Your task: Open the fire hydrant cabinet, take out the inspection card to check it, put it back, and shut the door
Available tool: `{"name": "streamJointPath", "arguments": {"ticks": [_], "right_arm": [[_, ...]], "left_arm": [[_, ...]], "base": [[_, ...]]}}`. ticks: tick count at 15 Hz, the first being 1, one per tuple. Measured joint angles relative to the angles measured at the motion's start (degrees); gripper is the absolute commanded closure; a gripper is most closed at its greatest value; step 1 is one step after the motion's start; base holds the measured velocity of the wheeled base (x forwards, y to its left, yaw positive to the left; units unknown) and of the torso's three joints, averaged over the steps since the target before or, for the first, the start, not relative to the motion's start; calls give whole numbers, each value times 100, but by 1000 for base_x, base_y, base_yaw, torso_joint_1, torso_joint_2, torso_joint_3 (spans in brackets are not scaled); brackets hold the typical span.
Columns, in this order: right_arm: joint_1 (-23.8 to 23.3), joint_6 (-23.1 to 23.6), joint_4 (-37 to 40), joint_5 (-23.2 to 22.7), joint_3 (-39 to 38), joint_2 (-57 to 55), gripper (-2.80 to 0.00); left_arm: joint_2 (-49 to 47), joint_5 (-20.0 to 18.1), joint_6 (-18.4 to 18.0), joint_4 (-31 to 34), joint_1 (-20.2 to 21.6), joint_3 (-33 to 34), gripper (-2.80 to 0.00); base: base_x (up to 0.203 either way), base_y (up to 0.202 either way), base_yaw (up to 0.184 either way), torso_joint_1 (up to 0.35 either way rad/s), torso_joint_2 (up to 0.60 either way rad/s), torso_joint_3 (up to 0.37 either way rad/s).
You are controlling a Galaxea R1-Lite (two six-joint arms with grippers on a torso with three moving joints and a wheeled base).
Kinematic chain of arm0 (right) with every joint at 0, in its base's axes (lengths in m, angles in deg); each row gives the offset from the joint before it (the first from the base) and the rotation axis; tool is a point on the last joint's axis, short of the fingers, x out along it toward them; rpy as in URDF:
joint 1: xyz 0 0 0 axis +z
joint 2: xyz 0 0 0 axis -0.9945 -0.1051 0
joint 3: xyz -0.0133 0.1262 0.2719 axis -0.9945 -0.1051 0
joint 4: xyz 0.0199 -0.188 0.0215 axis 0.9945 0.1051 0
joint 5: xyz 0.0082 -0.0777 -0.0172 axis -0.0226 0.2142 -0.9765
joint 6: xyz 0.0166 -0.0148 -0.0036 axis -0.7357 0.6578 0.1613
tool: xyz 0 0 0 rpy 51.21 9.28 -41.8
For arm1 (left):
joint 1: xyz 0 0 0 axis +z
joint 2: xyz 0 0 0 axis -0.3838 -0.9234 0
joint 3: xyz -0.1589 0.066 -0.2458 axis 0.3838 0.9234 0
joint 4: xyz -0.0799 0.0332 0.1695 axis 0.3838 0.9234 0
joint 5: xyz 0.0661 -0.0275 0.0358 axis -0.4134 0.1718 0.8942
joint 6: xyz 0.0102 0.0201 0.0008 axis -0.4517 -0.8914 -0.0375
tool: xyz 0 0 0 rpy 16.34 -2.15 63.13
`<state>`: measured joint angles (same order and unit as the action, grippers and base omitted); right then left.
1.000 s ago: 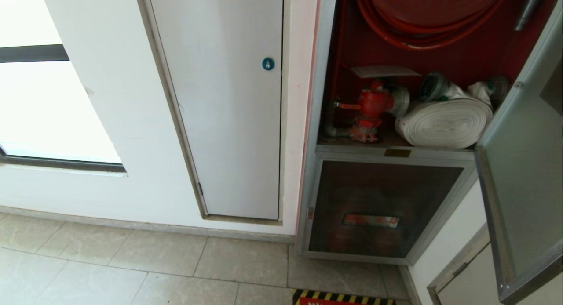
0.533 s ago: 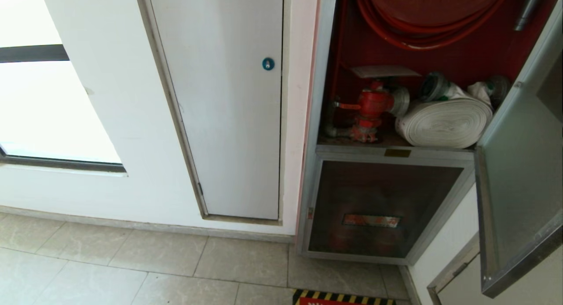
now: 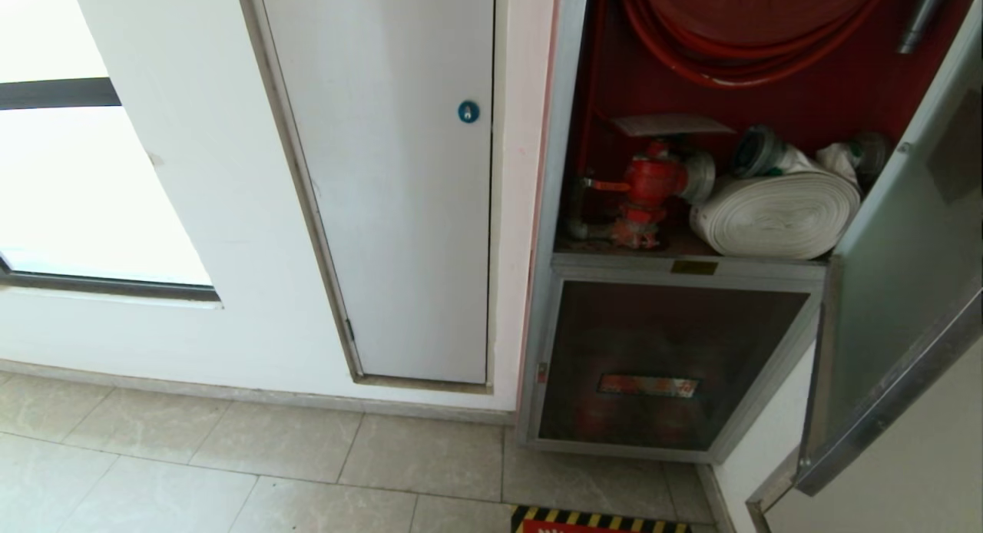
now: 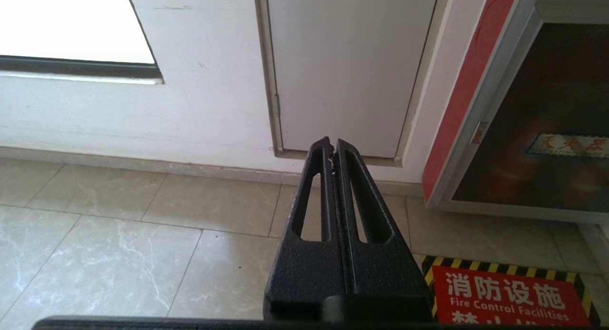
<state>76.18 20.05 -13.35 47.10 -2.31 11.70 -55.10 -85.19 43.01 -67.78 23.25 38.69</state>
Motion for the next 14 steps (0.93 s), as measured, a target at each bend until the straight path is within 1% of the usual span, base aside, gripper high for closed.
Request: {"name": "streamJointPath", "arguments": {"ticks": [4,8,11,14], "right_arm": [[51,-63,-32,-845,86,-126,0],[79,-340,-422,-1439,161,-492,0],[88,-377,-445,-1704,259,-823,0],[88,-647,-456,-2099,510,-1187,0]], "left_arm": [[0,0,0,0,0,0,0],[0,0,0,0,0,0,0],[0,0,0,0,0,0,0],[0,0,0,0,0,0,0]], "base": [[0,0,0,0,0,0],[0,0,0,0,0,0],[0,0,0,0,0,0],[0,0,0,0,0,0]]}}
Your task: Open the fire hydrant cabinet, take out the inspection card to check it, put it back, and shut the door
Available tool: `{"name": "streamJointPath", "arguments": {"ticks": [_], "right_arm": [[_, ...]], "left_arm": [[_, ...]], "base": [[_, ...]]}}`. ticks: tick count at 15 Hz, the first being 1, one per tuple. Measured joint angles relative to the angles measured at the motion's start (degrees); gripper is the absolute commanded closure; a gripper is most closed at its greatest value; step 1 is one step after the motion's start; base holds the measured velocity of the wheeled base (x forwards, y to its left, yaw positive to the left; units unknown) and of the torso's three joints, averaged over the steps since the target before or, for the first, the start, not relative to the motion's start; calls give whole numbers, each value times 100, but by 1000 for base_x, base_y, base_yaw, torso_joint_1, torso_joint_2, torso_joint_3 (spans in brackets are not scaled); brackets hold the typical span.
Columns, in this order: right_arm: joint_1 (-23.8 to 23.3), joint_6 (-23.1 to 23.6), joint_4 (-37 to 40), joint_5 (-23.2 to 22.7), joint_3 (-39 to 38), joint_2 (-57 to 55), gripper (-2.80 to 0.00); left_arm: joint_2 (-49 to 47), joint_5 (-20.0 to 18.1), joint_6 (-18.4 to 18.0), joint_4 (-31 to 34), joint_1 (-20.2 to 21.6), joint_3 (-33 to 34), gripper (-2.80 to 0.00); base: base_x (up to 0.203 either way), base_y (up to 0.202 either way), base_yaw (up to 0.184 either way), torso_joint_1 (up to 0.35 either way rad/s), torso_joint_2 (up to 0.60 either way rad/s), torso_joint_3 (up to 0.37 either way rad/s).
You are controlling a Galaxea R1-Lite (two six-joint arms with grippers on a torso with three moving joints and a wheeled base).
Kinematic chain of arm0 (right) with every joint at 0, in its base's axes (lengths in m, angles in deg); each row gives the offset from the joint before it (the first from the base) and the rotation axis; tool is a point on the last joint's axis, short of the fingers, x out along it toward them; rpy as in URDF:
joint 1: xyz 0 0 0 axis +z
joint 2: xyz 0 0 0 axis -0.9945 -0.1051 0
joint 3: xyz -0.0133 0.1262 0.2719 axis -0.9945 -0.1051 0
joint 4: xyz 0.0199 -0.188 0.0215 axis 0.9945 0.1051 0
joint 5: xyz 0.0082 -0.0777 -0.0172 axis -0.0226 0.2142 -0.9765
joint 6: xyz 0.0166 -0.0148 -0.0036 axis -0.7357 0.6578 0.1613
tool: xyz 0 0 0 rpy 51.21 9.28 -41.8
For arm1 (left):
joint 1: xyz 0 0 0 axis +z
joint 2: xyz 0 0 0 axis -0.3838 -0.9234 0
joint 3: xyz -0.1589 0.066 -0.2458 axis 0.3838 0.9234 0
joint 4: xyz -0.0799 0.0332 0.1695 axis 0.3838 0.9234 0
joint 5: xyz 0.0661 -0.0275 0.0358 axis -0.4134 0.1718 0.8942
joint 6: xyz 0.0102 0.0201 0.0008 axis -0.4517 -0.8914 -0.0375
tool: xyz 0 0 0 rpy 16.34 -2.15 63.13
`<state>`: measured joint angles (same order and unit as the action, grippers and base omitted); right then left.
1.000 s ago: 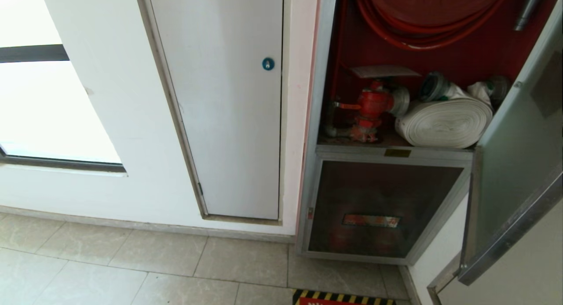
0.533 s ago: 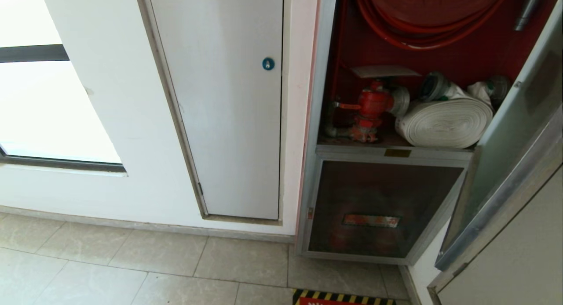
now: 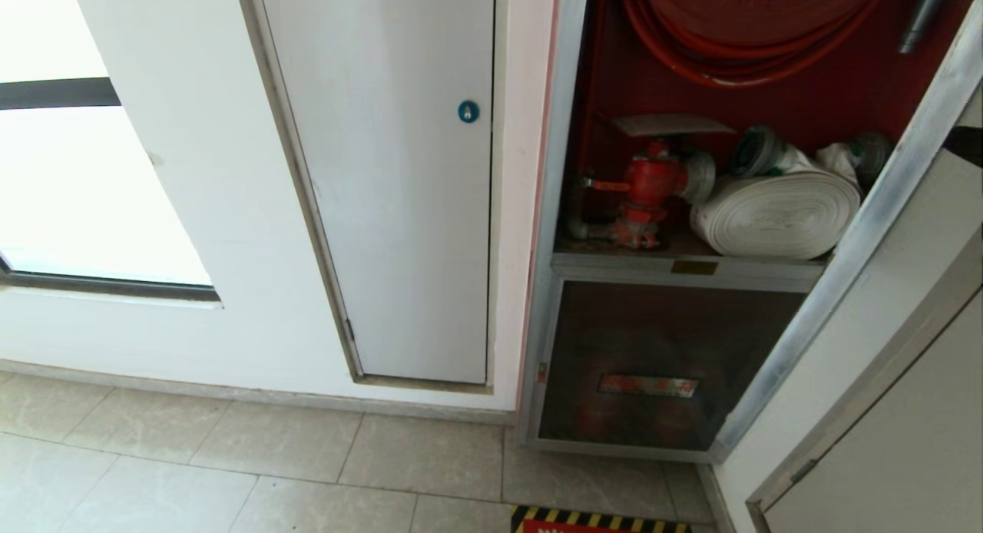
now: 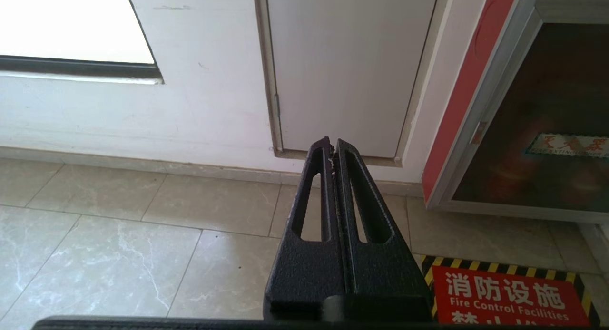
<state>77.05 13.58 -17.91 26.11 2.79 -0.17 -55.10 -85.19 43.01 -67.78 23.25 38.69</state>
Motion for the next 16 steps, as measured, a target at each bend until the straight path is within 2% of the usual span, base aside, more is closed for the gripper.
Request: {"name": "streamJointPath", "arguments": {"ticks": [6,10,16], "right_arm": [[90,-76,-146,-311,470,-832,0],[260,-37,-739,-330,766,-1433,0],[364,-22,-803,-340,1558,-2427,0]], "left_arm": [[0,0,0,1,0,0,0],[0,0,0,0,0,0,0],[0,0,0,0,0,0,0]], "base": [[0,0,0,0,0,0],[0,0,0,0,0,0],[0,0,0,0,0,0]]}}
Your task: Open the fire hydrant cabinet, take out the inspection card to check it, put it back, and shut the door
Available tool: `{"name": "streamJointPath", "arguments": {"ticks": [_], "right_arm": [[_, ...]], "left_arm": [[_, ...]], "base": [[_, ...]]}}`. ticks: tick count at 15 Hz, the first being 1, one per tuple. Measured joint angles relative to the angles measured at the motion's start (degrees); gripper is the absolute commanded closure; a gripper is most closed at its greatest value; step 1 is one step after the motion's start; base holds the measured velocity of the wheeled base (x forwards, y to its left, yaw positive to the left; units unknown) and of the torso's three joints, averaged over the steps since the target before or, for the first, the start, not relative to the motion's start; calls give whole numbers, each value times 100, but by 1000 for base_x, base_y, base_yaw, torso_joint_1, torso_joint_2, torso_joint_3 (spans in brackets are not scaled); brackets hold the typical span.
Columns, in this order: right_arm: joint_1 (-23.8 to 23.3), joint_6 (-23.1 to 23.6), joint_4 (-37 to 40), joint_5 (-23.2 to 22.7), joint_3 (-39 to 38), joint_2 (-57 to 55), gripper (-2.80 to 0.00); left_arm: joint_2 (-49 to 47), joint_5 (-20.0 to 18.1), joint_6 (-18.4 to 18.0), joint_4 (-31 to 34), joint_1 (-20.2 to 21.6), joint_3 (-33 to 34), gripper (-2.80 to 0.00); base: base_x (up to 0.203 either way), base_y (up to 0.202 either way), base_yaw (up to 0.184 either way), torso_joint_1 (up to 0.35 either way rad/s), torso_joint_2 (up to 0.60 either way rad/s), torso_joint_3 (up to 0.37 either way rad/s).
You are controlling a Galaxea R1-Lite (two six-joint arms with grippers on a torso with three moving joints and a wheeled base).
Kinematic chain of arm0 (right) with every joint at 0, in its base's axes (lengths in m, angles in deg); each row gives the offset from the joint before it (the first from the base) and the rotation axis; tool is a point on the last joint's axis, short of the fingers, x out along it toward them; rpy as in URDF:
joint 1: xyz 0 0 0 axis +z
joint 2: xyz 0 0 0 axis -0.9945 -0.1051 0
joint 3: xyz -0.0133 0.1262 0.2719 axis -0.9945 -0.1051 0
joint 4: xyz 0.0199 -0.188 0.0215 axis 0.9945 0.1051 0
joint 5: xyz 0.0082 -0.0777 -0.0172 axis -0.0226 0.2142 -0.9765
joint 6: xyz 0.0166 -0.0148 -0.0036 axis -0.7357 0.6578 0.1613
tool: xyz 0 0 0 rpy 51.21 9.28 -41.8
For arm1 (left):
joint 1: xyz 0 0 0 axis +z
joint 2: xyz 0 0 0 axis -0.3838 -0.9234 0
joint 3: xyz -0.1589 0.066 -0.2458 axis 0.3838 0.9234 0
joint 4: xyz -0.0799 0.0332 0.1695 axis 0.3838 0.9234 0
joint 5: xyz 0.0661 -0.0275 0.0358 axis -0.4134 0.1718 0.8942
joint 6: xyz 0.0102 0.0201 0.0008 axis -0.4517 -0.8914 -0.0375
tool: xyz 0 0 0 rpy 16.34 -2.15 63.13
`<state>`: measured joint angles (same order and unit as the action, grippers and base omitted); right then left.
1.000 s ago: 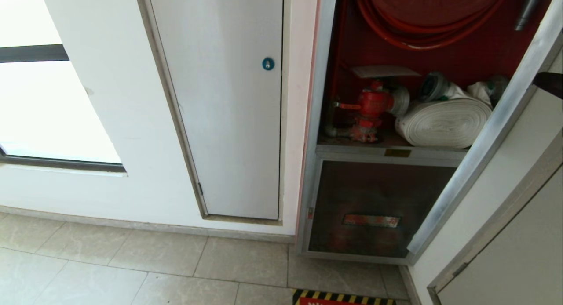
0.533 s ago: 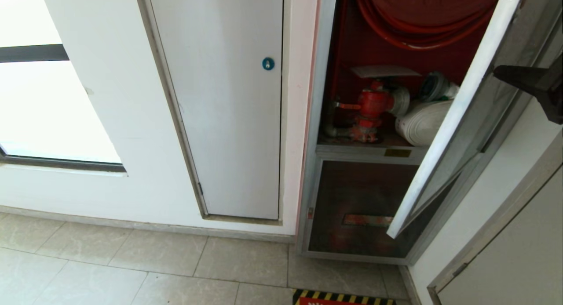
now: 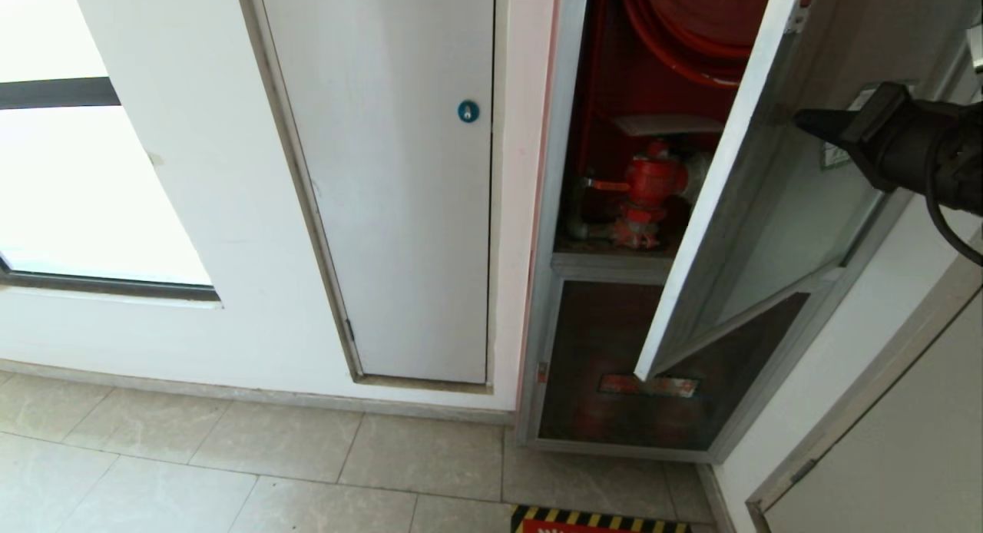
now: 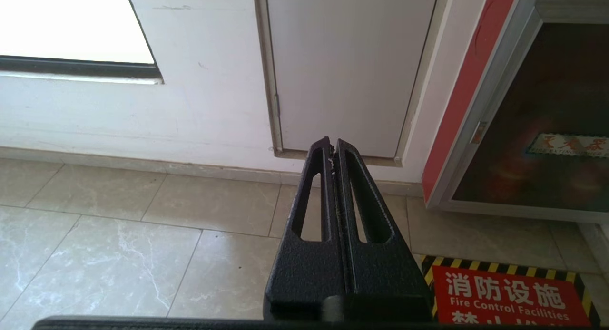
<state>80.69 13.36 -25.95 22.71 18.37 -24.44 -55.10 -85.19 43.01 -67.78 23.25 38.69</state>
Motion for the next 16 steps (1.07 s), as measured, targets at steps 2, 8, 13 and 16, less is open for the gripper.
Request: {"name": "streamJointPath", "arguments": {"ticks": [2,8,13,16], "right_arm": [[73,4,1,5,276,-324,0],[251,5,-184,16,1156,-1417,0],[281,-20,-204,-100,2116,-2287,0],[337,-26,-200,-116,2824,-2808,0]], "left_arm": [[0,0,0,1,0,0,0],[0,0,0,0,0,0,0],[0,0,0,0,0,0,0],[0,-1,-2,2,0,0,0]], "base": [[0,0,0,0,0,0],[0,0,0,0,0,0],[0,0,0,0,0,0],[0,0,0,0,0,0]]}}
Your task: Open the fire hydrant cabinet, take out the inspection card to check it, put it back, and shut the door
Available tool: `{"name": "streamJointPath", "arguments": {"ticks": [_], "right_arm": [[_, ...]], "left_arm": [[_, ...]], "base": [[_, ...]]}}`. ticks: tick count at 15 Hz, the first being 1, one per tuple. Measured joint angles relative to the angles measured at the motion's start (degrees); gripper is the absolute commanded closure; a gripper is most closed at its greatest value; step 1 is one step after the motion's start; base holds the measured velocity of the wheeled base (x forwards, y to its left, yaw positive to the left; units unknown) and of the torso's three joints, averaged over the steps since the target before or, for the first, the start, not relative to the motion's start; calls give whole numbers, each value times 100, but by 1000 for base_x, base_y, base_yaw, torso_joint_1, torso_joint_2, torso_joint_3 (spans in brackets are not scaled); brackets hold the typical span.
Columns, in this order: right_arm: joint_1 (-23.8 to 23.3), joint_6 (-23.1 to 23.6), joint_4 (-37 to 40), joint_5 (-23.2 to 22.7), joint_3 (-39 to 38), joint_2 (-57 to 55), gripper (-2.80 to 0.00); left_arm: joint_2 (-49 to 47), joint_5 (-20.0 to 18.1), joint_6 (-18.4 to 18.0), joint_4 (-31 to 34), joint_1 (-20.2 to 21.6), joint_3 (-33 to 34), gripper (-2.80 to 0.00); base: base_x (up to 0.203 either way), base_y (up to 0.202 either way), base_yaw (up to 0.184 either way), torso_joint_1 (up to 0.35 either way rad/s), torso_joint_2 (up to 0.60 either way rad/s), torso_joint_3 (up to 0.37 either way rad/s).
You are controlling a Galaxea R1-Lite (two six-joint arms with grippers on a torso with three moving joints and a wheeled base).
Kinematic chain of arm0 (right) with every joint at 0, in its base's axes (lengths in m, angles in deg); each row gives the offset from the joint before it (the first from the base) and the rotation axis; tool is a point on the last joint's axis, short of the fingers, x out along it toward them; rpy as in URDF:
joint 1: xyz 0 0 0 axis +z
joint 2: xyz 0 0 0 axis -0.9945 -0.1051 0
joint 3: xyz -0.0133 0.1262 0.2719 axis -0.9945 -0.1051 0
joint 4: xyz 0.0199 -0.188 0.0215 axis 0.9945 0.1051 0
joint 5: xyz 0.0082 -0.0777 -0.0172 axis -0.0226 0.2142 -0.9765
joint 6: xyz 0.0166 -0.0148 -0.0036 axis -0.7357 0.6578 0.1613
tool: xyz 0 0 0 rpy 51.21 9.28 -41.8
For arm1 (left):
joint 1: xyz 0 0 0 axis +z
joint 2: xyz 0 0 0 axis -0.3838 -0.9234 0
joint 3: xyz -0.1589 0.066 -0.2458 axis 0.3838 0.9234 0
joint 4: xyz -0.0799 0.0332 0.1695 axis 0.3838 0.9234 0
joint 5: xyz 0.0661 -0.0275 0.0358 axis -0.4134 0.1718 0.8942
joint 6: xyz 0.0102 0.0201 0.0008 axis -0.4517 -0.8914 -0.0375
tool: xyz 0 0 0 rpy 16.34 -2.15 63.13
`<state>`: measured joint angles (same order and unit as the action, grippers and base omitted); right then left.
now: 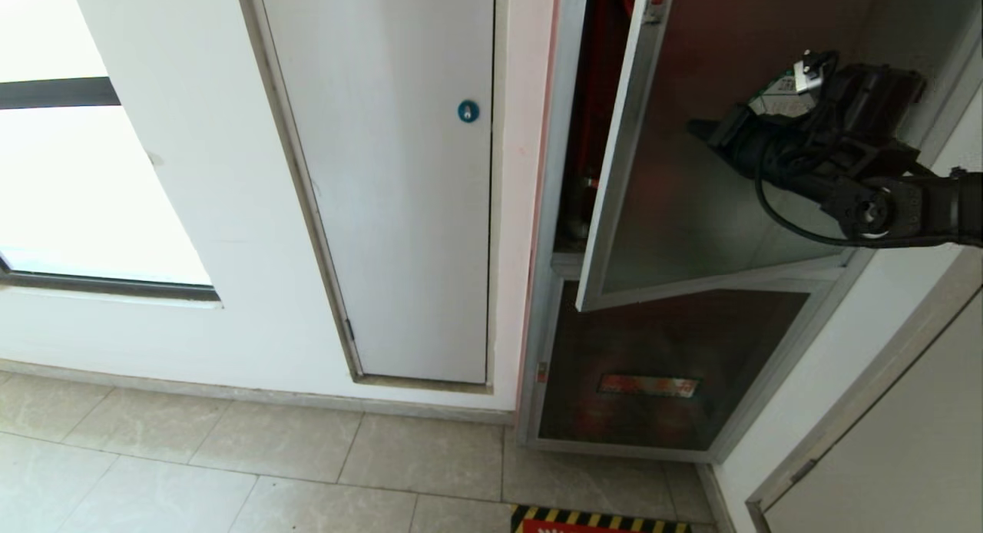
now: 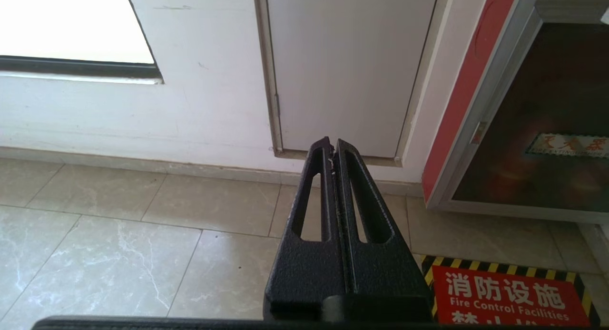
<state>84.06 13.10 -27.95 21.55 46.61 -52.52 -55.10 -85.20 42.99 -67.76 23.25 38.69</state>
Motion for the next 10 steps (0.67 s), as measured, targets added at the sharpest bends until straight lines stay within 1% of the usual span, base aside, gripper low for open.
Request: {"name": "streamJointPath", "arguments": {"ticks": [4,10], "right_arm": [[78,0,22,2,646,-493,0],[89,0,26,18,858,-694,0]], "left_arm": [[0,1,0,-2,0,0,0],[0,1,2,-2,-2,0,0]], "base": [[0,0,0,0,0,0],[0,0,0,0,0,0]]}}
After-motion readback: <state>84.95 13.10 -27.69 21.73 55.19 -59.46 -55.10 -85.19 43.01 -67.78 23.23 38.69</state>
